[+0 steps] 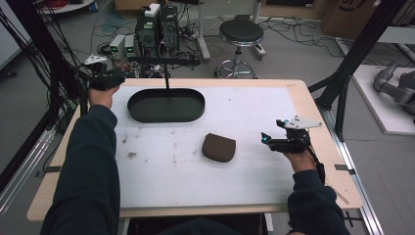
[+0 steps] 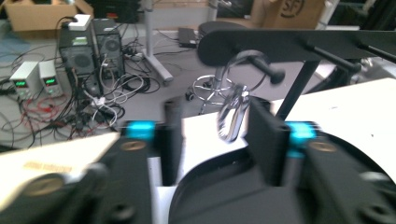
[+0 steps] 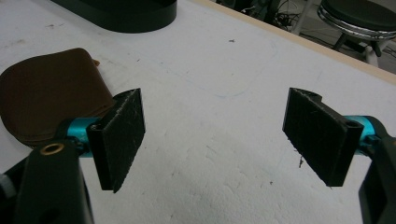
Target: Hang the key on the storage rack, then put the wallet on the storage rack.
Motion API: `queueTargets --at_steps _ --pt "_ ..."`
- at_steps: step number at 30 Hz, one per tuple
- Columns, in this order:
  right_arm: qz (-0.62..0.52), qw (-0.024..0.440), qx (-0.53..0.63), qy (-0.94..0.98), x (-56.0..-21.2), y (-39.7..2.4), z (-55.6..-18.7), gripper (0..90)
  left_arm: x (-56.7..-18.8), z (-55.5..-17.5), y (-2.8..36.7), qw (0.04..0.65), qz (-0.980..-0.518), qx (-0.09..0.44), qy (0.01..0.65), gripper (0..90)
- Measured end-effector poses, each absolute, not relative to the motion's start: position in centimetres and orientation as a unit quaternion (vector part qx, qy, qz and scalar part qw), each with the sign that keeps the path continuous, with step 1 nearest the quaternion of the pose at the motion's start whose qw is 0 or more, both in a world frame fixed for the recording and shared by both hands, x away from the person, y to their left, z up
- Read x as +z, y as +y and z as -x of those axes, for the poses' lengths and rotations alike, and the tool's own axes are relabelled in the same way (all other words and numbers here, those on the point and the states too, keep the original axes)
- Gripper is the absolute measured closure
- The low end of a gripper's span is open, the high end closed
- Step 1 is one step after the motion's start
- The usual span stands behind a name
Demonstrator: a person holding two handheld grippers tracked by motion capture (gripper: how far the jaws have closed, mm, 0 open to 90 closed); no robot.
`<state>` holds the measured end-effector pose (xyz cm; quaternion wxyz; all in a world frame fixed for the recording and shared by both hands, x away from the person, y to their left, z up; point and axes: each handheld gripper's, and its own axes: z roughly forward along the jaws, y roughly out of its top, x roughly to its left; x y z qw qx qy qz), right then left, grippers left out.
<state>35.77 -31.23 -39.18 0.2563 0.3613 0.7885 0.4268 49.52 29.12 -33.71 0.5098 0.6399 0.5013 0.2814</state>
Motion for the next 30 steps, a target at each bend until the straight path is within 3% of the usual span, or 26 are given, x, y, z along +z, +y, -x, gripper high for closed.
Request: queueTargets --at_steps 1,2,5,8,19,30 --pt "-0.362 0.255 0.428 0.788 -39.1 -31.1 -35.9 21.2 -34.0 -48.9 29.4 0.517 -0.635 0.281 0.501 43.6" --pt "-0.362 0.255 0.428 0.788 -39.1 -31.1 -35.9 21.2 -34.2 -48.3 29.5 0.524 -0.630 0.279 0.501 43.6" --pt "-0.358 0.254 0.428 0.790 -39.1 -30.9 -36.0 21.2 -34.9 -46.6 29.8 0.546 -0.621 0.278 0.488 25.2" --pt "-0.356 0.250 0.426 0.793 -39.2 -30.8 -36.1 21.2 -35.1 -44.9 29.5 0.561 -0.625 0.272 0.470 19.0" --pt "-0.350 0.235 0.436 0.795 -39.2 -30.7 -35.9 21.1 -34.4 -38.9 26.7 0.579 -0.650 0.292 0.396 19.0" --pt "-0.326 0.203 0.437 0.813 -39.4 -28.8 -35.8 21.1 -35.8 -35.5 25.4 0.569 -0.663 0.300 0.382 19.0"
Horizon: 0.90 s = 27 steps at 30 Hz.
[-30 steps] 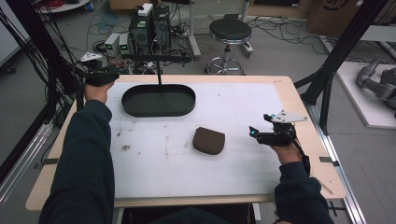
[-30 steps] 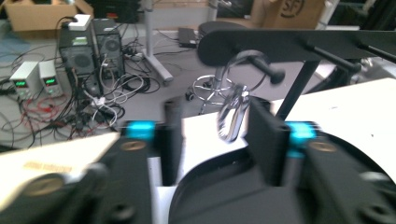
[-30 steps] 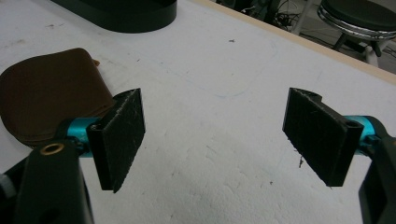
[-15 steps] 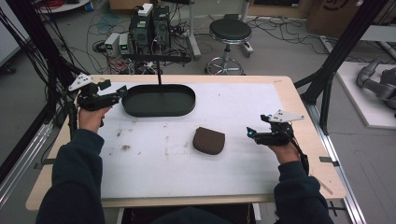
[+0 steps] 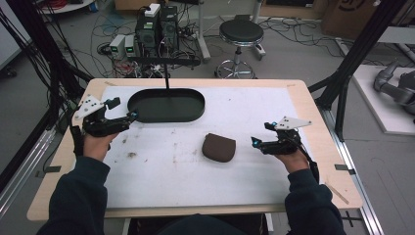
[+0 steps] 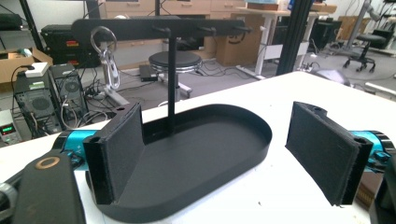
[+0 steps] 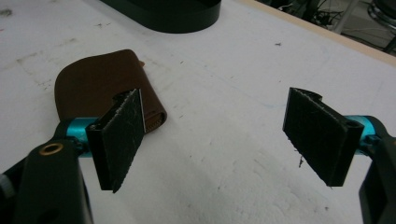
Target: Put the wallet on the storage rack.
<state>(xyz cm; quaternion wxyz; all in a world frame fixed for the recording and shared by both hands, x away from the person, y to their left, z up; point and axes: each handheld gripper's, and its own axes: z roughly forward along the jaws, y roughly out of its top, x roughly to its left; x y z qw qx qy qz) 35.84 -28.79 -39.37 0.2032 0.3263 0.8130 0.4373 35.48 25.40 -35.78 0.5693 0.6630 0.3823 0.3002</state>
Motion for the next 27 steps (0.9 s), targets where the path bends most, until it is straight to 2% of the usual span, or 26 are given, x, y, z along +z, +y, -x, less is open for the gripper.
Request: queueTargets --at_steps 13,21,27 --pt "-0.305 0.138 0.446 0.830 -40.1 -26.1 -36.5 21.1 -38.6 -32.5 26.0 0.553 -0.666 0.302 0.399 19.9" --pt "-0.296 0.108 0.430 0.846 -41.4 -23.1 -38.4 21.0 -39.9 -32.1 25.7 0.536 -0.681 0.299 0.399 21.8" --pt "-0.284 0.092 0.420 0.857 -42.4 -21.4 -39.1 21.0 -40.3 -32.3 26.2 0.543 -0.675 0.295 0.404 22.2"
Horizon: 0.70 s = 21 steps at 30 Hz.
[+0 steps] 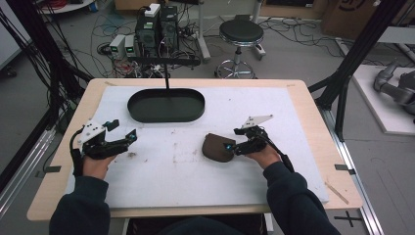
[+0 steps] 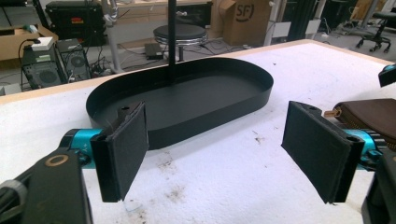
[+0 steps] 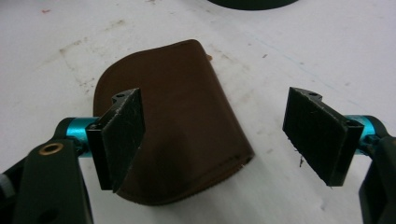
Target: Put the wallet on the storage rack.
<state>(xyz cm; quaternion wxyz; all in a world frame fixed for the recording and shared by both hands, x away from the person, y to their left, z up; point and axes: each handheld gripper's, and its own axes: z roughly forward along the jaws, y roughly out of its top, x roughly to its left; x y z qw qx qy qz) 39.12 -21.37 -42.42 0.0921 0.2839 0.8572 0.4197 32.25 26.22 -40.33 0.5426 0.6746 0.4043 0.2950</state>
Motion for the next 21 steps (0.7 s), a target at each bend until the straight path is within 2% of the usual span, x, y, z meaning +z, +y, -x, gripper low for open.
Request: queueTargets --at_steps 21 --pt "-0.308 -0.027 0.418 0.854 -44.9 -20.7 -40.5 20.5 -41.1 -32.5 26.1 0.533 -0.686 0.284 0.405 23.1"
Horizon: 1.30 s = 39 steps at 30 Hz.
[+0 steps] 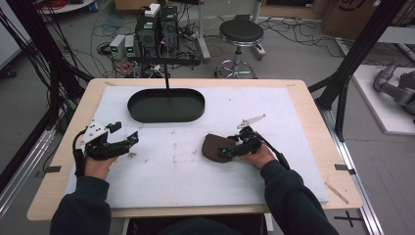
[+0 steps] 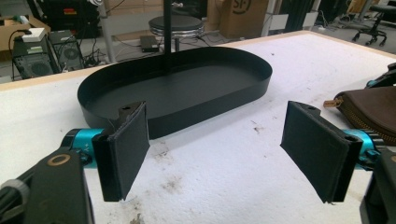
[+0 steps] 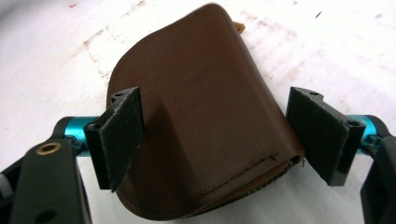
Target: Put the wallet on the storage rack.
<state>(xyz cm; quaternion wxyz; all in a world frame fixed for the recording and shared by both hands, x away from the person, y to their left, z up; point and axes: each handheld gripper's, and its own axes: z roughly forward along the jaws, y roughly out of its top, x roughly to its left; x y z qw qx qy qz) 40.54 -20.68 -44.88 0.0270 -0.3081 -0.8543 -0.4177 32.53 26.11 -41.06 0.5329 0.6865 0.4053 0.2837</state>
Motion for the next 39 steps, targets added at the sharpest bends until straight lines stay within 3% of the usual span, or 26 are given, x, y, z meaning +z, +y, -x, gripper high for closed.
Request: queueTargets --at_steps 11,16,19,23,29,33,39 --pt "0.302 0.035 -0.407 -0.861 -44.4 -20.7 -40.2 30.7 -41.2 -32.6 26.1 0.527 -0.691 0.285 0.405 23.7" --pt "0.283 0.027 -0.427 -0.858 -42.8 -21.8 -39.7 56.2 -41.2 -32.6 26.3 0.527 -0.688 0.285 0.409 24.1" --pt "0.267 0.022 -0.437 -0.859 -42.1 -22.0 -39.2 62.1 -41.2 -32.6 26.4 0.527 -0.687 0.287 0.410 24.4" --pt "0.259 -0.022 -0.441 -0.859 -41.2 -21.8 -38.6 65.4 -41.1 -32.6 26.4 0.529 -0.684 0.290 0.411 24.7" --pt "0.258 -0.148 -0.424 -0.855 -40.1 -22.2 -38.0 67.9 -41.2 -32.6 26.6 0.529 -0.682 0.291 0.413 25.0" --pt "0.252 -0.152 -0.425 -0.856 -40.1 -22.1 -37.8 66.7 -41.2 -32.6 26.7 0.530 -0.681 0.291 0.413 25.0" --pt "0.238 -0.121 -0.430 -0.863 -40.5 -21.5 -37.9 61.2 -41.2 -32.6 26.6 0.530 -0.682 0.291 0.412 25.0"
